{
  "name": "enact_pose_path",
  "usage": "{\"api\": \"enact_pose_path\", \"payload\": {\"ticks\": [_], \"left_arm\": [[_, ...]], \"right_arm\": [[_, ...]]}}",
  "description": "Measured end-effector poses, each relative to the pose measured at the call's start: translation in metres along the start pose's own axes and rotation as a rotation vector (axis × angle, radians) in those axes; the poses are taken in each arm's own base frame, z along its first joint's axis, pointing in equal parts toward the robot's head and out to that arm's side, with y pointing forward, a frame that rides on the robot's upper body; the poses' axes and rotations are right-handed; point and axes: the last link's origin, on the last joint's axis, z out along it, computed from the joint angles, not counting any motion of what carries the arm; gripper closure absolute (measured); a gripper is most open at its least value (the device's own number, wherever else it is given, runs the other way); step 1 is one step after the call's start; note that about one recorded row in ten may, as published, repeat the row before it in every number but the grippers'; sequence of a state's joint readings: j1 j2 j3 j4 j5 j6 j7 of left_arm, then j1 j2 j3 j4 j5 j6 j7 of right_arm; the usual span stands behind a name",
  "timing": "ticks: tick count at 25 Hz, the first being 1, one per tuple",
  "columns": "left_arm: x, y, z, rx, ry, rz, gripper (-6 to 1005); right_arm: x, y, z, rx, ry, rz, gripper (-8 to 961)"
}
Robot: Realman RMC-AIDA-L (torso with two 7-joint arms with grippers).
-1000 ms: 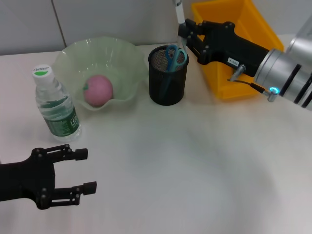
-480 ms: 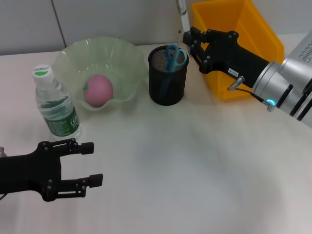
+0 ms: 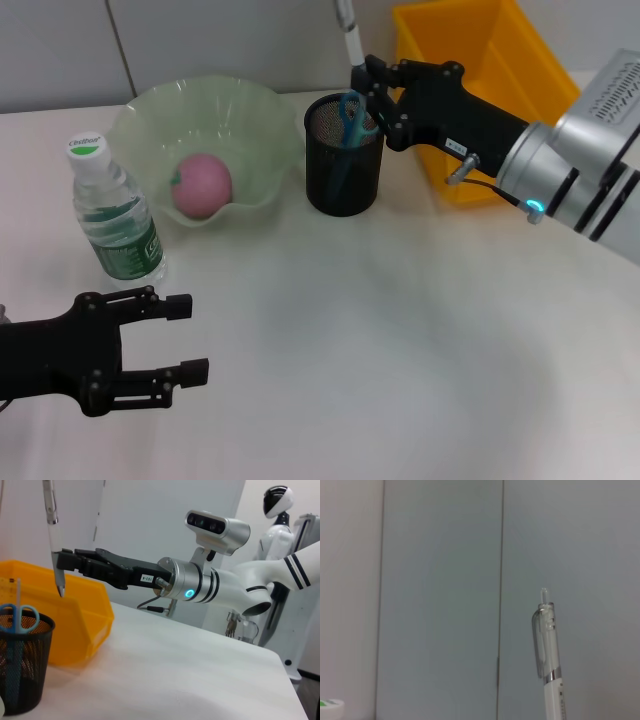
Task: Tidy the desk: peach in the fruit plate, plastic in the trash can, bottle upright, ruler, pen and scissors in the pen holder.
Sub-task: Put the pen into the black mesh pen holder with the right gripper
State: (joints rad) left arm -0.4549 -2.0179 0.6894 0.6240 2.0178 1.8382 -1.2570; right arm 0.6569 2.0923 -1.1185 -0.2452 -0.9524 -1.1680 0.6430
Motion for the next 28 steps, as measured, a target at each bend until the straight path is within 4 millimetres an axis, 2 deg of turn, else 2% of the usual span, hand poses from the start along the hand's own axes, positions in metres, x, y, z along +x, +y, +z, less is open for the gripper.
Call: {"api": "enact_pose_path", "payload": {"ticks": [4,9,28], "left_arm": [[0.000,0.001,0.001,0.000,0.012,-0.040,204],[0.000,0.004,0.002,-0.011,0.026,-0.071,204],[-0.002,0.012,-0.003,-0.025,0.065,-0.085,204]], "right_arm": [[-0.002,0.002,0.012,-0.017,0.012,-0.014,826],[0.001,0.001,0.016,-0.003,0.045,-0.026,827],[0.007,-0.007,0.019,0.045,0.100,-0.029,826]]}}
